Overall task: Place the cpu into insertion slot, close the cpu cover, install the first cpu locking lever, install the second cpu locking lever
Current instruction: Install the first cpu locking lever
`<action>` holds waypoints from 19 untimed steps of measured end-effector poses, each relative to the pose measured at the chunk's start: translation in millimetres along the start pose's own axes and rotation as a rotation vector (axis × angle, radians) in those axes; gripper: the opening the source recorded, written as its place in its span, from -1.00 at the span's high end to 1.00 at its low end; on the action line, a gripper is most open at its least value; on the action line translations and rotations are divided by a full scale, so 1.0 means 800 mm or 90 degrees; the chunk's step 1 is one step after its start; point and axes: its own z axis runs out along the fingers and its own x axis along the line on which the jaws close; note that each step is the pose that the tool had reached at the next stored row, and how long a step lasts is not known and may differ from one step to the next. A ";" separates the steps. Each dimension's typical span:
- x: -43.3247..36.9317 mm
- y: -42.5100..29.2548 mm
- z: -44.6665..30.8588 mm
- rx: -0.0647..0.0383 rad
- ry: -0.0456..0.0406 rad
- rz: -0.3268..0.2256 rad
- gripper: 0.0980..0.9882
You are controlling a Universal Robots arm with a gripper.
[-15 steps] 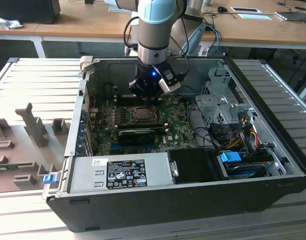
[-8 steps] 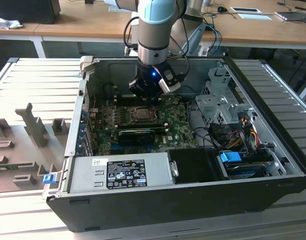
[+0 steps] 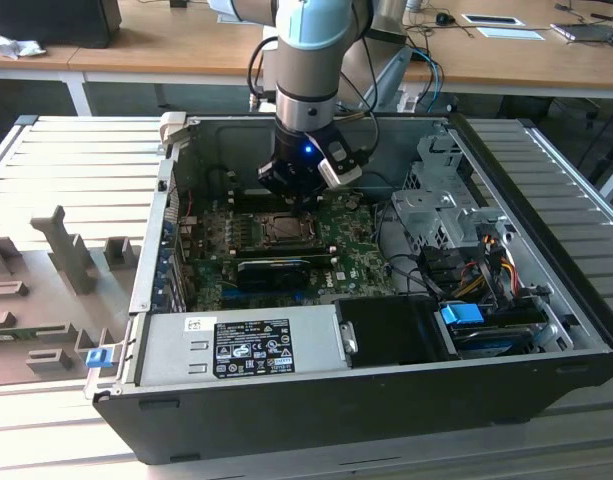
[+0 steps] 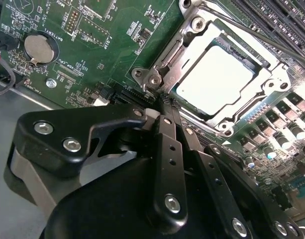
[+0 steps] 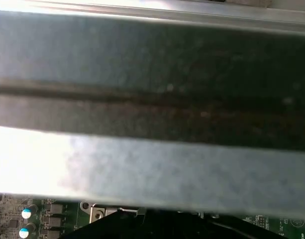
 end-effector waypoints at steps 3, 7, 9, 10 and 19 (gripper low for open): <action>0.000 -0.0003 0.0012 -0.002 -0.0001 0.000 0.98; 0.000 -0.0001 0.0014 -0.006 -0.0007 0.000 0.98; 0.000 0.0005 -0.0018 -0.007 -0.0012 0.000 0.98; 0.000 0.0006 -0.0074 -0.006 -0.0006 0.000 0.98; 0.000 -0.0011 -0.0123 -0.006 -0.0006 0.000 0.98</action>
